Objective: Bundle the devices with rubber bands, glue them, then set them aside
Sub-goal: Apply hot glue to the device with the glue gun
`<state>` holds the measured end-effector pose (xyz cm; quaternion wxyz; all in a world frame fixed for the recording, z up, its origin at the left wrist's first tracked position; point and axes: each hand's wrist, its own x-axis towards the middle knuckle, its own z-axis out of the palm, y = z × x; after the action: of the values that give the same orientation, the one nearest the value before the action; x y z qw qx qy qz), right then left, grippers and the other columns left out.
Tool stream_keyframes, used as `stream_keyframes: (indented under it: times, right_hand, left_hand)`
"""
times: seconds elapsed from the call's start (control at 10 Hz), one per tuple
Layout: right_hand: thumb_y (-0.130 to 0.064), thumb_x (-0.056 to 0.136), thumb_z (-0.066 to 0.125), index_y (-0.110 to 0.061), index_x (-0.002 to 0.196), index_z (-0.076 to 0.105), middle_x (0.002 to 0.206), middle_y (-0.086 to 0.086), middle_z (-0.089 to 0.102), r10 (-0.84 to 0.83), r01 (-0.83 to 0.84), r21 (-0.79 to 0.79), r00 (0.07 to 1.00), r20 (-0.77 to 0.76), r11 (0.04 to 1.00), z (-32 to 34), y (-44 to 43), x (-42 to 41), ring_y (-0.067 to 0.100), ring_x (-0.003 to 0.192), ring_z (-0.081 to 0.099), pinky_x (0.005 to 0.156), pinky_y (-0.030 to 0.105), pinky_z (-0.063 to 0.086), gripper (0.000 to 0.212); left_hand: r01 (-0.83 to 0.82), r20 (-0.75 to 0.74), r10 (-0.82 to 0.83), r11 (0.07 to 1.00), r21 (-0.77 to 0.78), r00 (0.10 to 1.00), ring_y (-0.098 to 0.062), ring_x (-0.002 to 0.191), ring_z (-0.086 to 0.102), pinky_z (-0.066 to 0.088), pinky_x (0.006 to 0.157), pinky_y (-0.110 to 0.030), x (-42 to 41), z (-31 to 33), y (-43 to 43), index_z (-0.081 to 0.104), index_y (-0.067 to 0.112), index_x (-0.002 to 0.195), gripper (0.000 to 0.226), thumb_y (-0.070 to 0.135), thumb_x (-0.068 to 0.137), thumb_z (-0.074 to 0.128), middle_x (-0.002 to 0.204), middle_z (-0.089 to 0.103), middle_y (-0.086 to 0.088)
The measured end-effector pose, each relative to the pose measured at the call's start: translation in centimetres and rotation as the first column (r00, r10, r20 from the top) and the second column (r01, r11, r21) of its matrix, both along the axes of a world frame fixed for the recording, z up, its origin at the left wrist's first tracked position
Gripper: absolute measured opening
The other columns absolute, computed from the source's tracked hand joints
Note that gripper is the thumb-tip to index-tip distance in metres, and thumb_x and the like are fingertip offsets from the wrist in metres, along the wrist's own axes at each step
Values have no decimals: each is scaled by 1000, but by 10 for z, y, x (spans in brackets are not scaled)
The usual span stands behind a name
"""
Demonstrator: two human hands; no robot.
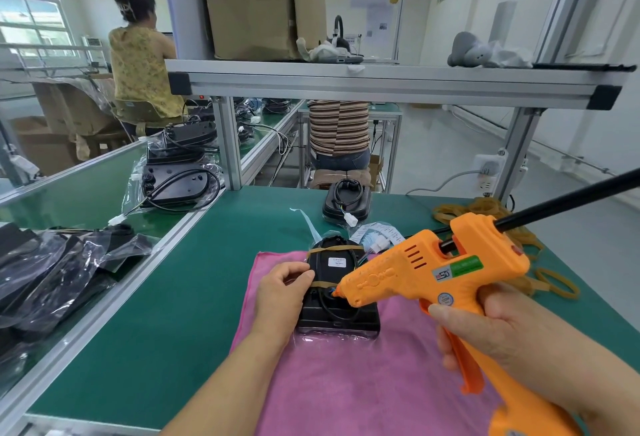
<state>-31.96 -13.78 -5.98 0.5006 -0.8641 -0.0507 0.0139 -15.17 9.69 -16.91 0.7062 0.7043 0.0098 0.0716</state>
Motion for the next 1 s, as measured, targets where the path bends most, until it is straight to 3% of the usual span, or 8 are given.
stream_keyframes:
  times: [0.2,0.3,0.5,0.7,1.0]
  right_hand:
    - [-69,87,56,-27,72,68,70,4,72,3,-4,15,999,48,1000,9,3,-1,23,63,71,61,35,58,46]
    - [-70,84,55,-26,70,68,68,4,71,-29,27,26,996,84,999,13,3,-1,22,63,70,64,39,58,48]
    - [-70,78,56,-25,71,69,69,5,72,-63,63,5,997,44,998,24,5,-8,22,65,70,69,42,58,47]
    - [-59,88,51,-32,77,68,75,-7,74,-88,68,-163,989,-120,984,39,9,-7,7,71,69,82,32,53,34]
    - [-59,89,51,-33,78,68,77,-8,74,-93,61,-198,984,-155,978,41,13,-6,8,75,69,87,37,54,33]
  left_hand:
    - [-3,-8,3,1000,-15,1000,-21,91,71,59,84,-40,0,0,0,76,22,85,11,12,85,73,96,75,1]
    - [-2,-11,2,1000,-22,1000,-22,91,71,59,84,-40,0,0,0,76,21,86,10,11,85,73,95,75,0]
    - [-1,-6,1,1000,-20,1000,-23,92,71,58,86,-40,0,0,-1,75,20,86,11,9,85,73,95,75,-2]
    - [4,-18,-5,999,-32,1000,-25,92,71,59,86,-43,0,1,-1,76,19,89,11,9,85,73,97,74,-5]
    - [0,-15,-1,999,-32,1000,-21,88,71,57,74,-30,-2,3,-1,75,16,91,10,8,86,72,97,74,-6]
